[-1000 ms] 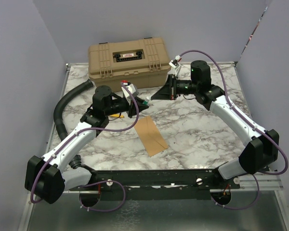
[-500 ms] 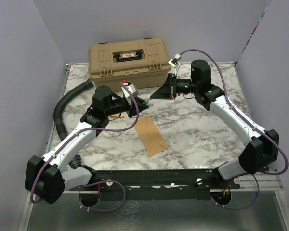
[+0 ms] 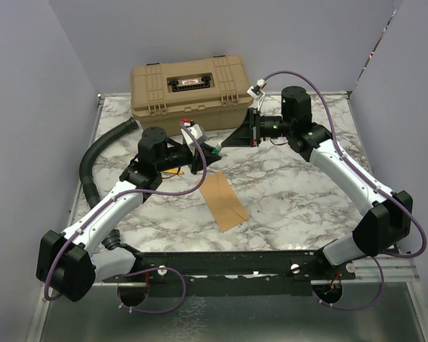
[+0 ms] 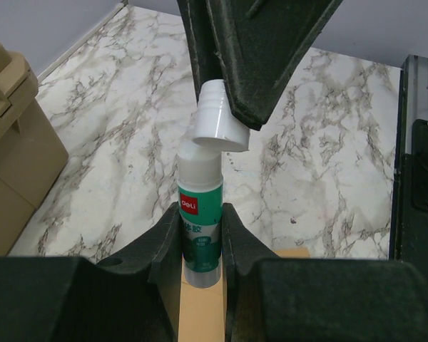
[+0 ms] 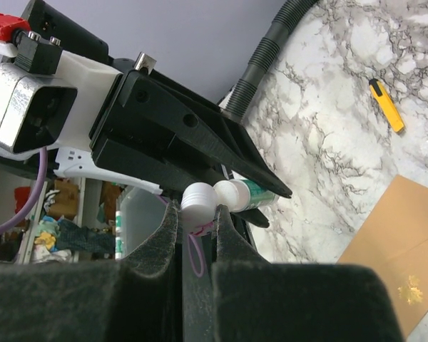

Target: Place the letter into the envelope and seal it

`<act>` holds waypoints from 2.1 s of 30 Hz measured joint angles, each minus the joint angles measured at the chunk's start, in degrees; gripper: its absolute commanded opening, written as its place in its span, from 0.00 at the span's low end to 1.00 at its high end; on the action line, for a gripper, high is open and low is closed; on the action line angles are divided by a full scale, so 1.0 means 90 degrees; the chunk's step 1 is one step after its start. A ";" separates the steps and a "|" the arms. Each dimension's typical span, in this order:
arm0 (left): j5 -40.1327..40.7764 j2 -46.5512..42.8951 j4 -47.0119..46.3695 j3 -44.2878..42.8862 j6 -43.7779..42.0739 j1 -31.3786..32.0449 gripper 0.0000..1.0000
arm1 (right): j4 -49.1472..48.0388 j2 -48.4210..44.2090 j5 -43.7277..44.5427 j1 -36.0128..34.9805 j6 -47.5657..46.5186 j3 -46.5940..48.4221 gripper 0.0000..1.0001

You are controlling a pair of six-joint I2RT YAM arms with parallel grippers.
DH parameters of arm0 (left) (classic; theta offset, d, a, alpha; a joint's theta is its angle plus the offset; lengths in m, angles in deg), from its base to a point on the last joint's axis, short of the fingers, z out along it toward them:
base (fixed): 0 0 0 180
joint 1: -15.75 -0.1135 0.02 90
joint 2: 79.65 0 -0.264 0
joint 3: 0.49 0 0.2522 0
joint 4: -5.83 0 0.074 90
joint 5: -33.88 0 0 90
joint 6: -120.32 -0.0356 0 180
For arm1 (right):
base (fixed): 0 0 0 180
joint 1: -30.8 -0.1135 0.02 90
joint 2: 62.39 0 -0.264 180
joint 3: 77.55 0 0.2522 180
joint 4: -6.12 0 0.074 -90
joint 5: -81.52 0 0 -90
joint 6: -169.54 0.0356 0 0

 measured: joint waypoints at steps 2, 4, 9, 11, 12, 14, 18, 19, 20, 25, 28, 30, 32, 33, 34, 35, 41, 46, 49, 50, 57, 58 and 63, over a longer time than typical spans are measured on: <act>0.0092 -0.0002 -0.0002 0.0000 -0.0015 0.0000 0.00 | 0.0029 -0.0017 0.0039 -0.0002 -0.0002 0.0000 0.00; 0.0214 -0.0002 -0.0002 0.0000 -0.0034 0.0000 0.00 | 0.0070 -0.0041 0.0121 -0.0005 -0.0007 0.0000 0.00; 0.0410 -0.0017 -0.0005 0.0000 -0.0075 0.0000 0.00 | 0.0250 -0.0141 0.0525 -0.0005 -0.0070 0.0000 0.00; 0.0435 -0.0039 -0.0015 0.0000 -0.0073 0.0000 0.00 | 0.0308 -0.0151 0.0644 -0.0005 -0.0073 0.0000 0.00; 0.0440 -0.0056 -0.0029 0.0000 -0.0073 0.0000 0.00 | 0.0311 -0.0151 0.0682 -0.0005 -0.0058 -0.0005 0.00; 0.0437 -0.0078 -0.0080 0.0000 -0.0068 0.0000 0.00 | 0.0226 -0.0151 0.0692 -0.0005 0.0027 -0.0066 0.00; 0.0423 -0.0102 -0.0121 0.0000 0.0017 -0.0002 0.00 | -0.0168 -0.0153 0.0685 0.0005 0.0362 -0.0289 0.00; 0.0420 -0.0102 -0.0124 0.0000 0.0032 -0.0002 0.00 | -0.0284 -0.0153 0.0680 0.0005 0.0452 -0.0333 0.00; 0.0406 -0.0102 -0.0136 0.0000 0.0051 -0.0002 0.00 | -0.0401 -0.0153 0.0661 0.0005 0.0546 -0.0367 0.00; 0.0328 -0.0102 -0.0243 0.0000 0.0131 0.0007 0.00 | -0.0947 -0.0155 0.0551 0.0000 0.0957 -0.0491 0.00; 0.0328 -0.0102 -0.0296 0.0000 0.0168 0.0007 0.00 | -0.1105 -0.0158 0.0522 0.0000 0.1100 -0.0549 0.00; 0.0328 -0.0107 -0.0296 0.0000 0.0172 0.0007 0.00 | -0.1173 -0.0158 0.0510 0.0000 0.1171 -0.0580 0.00; 0.0323 -0.0109 -0.0299 0.0000 0.0172 0.0007 0.00 | -0.1205 -0.0158 0.0486 0.0007 0.1200 -0.0588 0.00; 0.0313 -0.0109 -0.0311 0.0000 0.0172 0.0007 0.00 | -0.1212 -0.0158 0.0471 0.0007 0.1202 -0.0588 0.00; 0.0304 -0.0109 -0.0316 0.0000 0.0172 0.0007 0.00 | -0.1219 -0.0158 0.0459 0.0010 0.1200 -0.0588 0.00; 0.0296 -0.0109 -0.0321 0.0000 0.0172 0.0007 0.00 | -0.1222 -0.0158 0.0447 0.0012 0.1197 -0.0588 0.00; 0.0219 -0.0104 -0.0209 0.0000 0.0078 0.0007 0.00 | -0.1192 -0.0155 0.0347 0.0015 0.1122 -0.0588 0.00; 0.0158 0.0041 0.0410 -0.0347 -0.0328 0.0010 0.00 | -0.0823 -0.0085 0.0287 0.0046 0.0823 -0.0410 0.00; 0.0151 0.0172 0.0826 -0.0644 -0.0578 0.0010 0.00 | -0.0566 0.0000 0.0272 0.0068 0.0641 -0.0216 0.00; 0.0146 0.0223 0.0950 -0.0736 -0.0644 0.0010 0.00 | -0.0493 0.0029 0.0267 0.0078 0.0585 -0.0160 0.00; 0.0027 0.0580 0.1608 -0.1144 -0.0993 0.0010 0.00 | -0.0124 0.0138 0.0270 0.0097 0.0323 -0.0051 0.00; 0.0002 0.0617 0.1676 -0.1178 -0.1035 0.0010 0.00 | -0.0083 0.0148 0.0270 0.0097 0.0306 -0.0051 0.00; -0.0107 0.0780 0.2072 -0.1387 -0.1226 0.0010 0.00 | 0.0102 0.0187 0.0270 0.0095 0.0202 -0.0029 0.00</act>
